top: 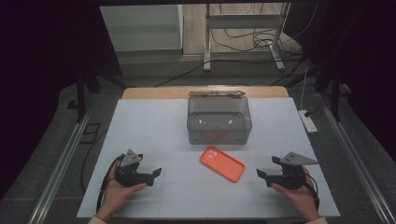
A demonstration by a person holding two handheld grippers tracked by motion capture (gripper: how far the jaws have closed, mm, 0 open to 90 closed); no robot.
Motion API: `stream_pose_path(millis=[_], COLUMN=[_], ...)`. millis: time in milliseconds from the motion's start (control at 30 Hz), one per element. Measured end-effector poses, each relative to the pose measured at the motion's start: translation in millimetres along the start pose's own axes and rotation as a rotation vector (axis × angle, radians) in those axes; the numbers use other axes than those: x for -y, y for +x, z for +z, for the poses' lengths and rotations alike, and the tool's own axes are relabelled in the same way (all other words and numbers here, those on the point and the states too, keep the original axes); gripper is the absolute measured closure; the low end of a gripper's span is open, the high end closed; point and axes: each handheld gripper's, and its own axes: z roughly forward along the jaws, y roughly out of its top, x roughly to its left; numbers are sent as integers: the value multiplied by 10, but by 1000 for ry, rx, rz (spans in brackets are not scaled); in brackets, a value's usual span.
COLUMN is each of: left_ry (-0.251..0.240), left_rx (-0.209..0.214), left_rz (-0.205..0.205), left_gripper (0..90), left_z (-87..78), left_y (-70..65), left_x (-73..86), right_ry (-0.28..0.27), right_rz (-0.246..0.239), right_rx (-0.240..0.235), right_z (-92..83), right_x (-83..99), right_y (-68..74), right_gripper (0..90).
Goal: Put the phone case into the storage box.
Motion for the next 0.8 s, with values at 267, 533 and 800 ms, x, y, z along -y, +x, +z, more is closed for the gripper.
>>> stream_pose_path(millis=[267, 533, 800], left_ry=[2, 4, -1], left_rx=[-9, -6, -4], left_rz=[10, 26, 28], left_gripper=[60, 62, 62], left_z=[-1, -6, -20], left_y=[-18, -26, -39], left_x=[-8, 7, 19], right_ry=[-15, -4, 8], right_rz=[29, 12, 2], right_rx=[-12, -17, -16], right_z=[-14, 14, 48], right_x=[9, -10, -16], right_y=[-71, -42, -8], right_gripper=[169, 172, 173])
